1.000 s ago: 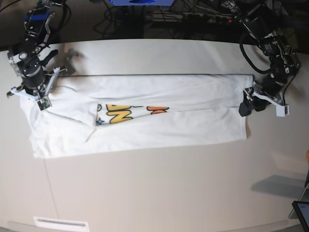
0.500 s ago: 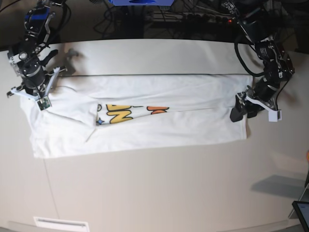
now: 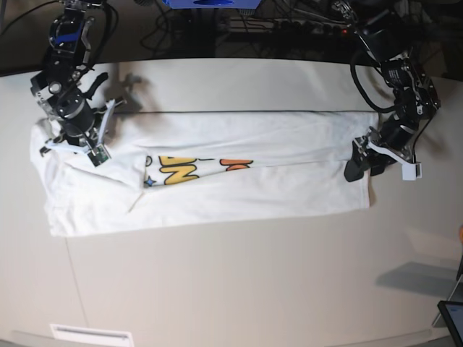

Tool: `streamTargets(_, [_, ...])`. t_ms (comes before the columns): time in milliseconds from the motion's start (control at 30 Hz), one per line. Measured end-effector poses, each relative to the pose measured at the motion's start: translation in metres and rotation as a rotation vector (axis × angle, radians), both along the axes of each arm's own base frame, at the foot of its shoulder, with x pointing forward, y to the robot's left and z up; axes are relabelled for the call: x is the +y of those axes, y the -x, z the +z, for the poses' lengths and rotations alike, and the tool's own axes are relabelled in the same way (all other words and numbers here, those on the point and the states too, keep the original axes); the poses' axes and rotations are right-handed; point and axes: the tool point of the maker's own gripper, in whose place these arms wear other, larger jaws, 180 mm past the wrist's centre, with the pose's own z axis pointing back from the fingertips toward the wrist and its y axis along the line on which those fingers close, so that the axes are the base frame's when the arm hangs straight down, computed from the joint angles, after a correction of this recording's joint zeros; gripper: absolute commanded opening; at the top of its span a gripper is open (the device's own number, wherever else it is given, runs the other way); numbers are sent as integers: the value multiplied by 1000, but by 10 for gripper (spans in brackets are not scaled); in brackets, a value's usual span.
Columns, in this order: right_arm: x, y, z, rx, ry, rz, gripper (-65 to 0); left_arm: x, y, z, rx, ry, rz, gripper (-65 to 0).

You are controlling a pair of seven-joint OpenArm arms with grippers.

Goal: Fold the T-shirt properly
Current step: 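Grasp the band's ends with both grippers, pinning them to the table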

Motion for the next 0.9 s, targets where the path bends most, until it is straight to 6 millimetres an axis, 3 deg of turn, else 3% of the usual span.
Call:
streamTargets(267, [7, -17, -24, 47, -41, 2, -635, 0, 1, -1, -1, 3, 2, -155])
streamTargets(567, [5, -41, -9, -3, -37, -1, -634, 0, 2, -1, 0, 2, 0, -155])
streamTargets(700, [10, -42, -37, 57, -90, -3, -634, 0, 2, -1, 1, 2, 0, -155])
streamTargets(900, [14, -49, -44, 29, -141, -8, -634, 0, 2, -1, 1, 3, 0, -155])
